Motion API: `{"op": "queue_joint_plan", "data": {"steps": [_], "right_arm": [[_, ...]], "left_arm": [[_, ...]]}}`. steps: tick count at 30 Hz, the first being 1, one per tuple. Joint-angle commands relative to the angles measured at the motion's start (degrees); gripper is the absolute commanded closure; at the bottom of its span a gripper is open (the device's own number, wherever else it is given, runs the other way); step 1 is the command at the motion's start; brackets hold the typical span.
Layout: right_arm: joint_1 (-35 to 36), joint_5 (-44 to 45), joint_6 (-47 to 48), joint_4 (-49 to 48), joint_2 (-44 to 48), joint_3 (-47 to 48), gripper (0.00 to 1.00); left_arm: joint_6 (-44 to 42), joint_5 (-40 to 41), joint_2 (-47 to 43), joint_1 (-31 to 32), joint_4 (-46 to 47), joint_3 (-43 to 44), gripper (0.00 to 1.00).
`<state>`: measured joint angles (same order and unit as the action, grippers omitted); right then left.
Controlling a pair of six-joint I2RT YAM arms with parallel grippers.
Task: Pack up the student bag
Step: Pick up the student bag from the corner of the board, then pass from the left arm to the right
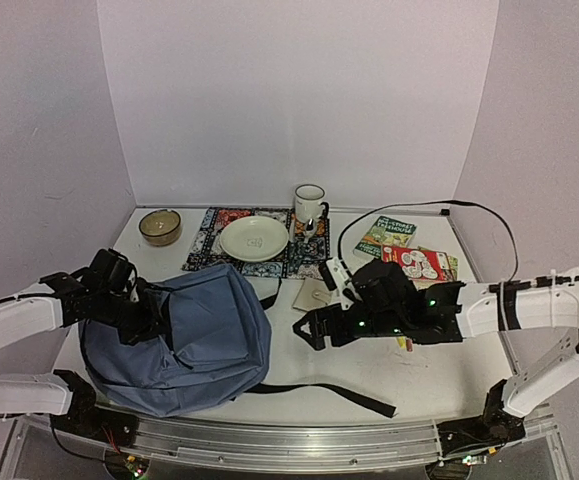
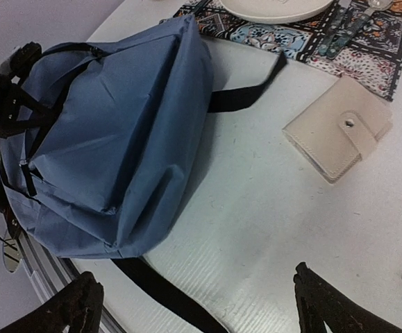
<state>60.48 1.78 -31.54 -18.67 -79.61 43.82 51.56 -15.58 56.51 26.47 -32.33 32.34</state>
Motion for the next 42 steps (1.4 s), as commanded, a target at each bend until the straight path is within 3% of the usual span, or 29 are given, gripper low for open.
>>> {"op": "queue_joint_plan", "data": {"steps": [1,8,14,27,38,42], "right_arm": [[4.44,2.93,-0.86,-1.81,-5.22,6.74,0.04],[5.90,3.84,-4.31,-0.79,-12.96,10.64,0.09],[9.41,6.07,-0.74,2.10,-14.79,14.96,0.11],[12.47,3.40,6.60,2.60,-20.02,18.98,0.26],[12.50,14.30,-5.86,6.67,-7.61,11.30,0.24],[12.46,16.21,-13.06,7.63,-3.11,8.22,0.16]], "left_arm": [[3.68,-2.34,-0.74,4.56,9.54,1.43,1.00],[8.72,1.41,1.44,12.00,17.41,0.26,1.00],[13.67,3.49,1.30,15.20,24.65,-1.71,1.00],[21.87,10.69,3.82,23.66,34.84,-4.47,1.00],[31.31,20.72,-7.82,26.70,35.48,-6.77,1.00],[34.37,23.79,-10.25,26.77,35.54,-6.09,1.00]]}}
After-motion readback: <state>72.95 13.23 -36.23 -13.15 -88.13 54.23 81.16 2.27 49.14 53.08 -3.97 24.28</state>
